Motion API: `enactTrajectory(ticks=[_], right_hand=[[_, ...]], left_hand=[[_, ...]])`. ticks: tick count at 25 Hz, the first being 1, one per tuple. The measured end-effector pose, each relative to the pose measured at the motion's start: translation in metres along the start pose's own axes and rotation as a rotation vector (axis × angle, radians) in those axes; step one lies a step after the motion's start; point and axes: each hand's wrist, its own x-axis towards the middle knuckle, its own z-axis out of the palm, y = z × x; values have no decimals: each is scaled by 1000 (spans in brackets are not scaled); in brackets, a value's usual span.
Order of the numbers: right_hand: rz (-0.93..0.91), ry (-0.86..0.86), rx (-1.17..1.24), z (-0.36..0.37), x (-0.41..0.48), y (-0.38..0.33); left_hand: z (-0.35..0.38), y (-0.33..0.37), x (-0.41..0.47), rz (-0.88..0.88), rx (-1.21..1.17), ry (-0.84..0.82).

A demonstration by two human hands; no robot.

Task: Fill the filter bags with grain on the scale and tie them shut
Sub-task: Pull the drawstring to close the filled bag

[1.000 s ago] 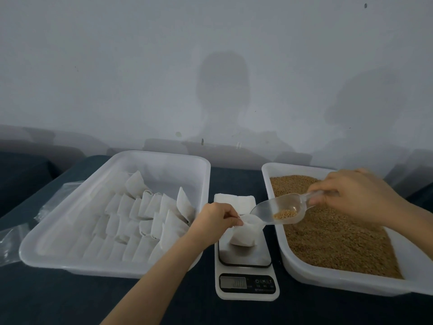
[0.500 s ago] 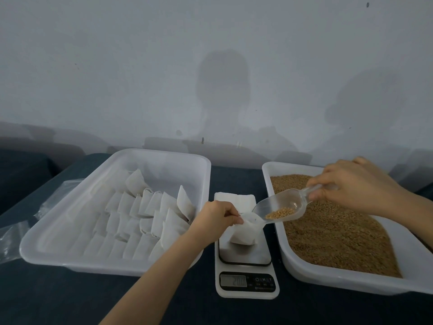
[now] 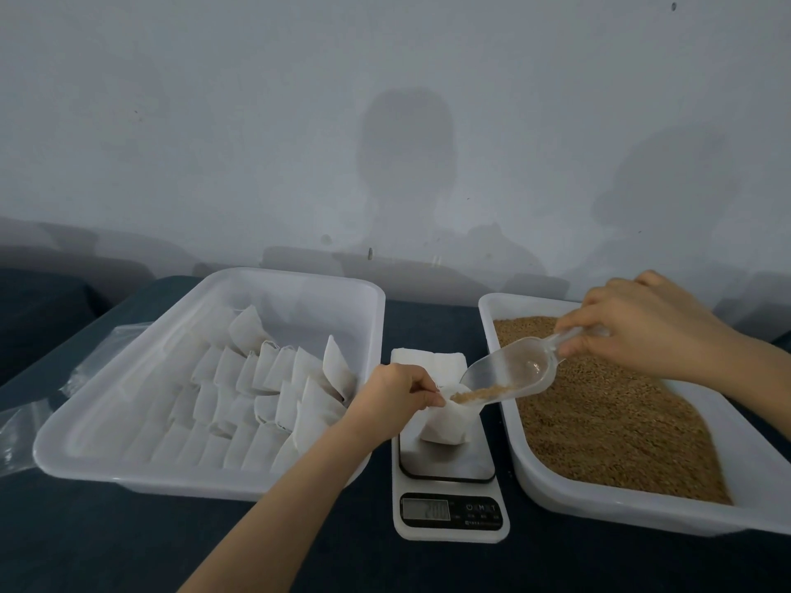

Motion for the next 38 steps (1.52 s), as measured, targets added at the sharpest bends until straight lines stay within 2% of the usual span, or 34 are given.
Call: enactTrajectory(ticks=[4, 8, 10, 13, 15, 17, 20, 23, 25, 29, 31, 32, 34, 36, 37, 38], right_hand=[[-15, -6, -16, -6, 0, -4], [-68, 20, -167, -17, 0, -15], [-145, 133, -191, -24, -4, -23], [-299, 441, -282, -25, -10, -30], [-331, 525, -393, -26, -14, -34], [-288, 567, -377, -24, -17, -27], [63, 476, -128, -1, -23, 2], [445, 192, 282, 59, -35, 20], [586, 43, 524, 100, -44, 18], [710, -86, 588, 149, -49, 13], [736, -170, 478, 155, -46, 9], [725, -194, 349, 155, -43, 5], [632, -84, 247, 147, -38, -13], [400, 152, 545, 125, -30, -41], [247, 207, 718, 112, -25, -57], [106, 192, 802, 102, -20, -73]], left_hand=[[0, 0, 0, 6, -2, 4], [0, 0, 0, -1, -6, 4], [0, -1, -1, -10, -11, 1], [0, -1, -1, -8, -4, -3], [0, -1, -1, -9, -5, -2], [0, -1, -1, -8, -3, -1], [0, 0, -1, -1, 8, 4], [0, -1, -1, -4, 24, 4], [0, 0, -2, -8, 12, 4], [-1, 1, -4, -15, 2, 11], [-1, 1, -4, -17, 11, 9], [-1, 1, -4, -16, 15, 8], [0, 1, -5, -14, 28, 7], [0, 1, -4, -13, 38, 14], [1, 1, -4, -12, 36, 20], [1, 1, -4, -10, 33, 26]])
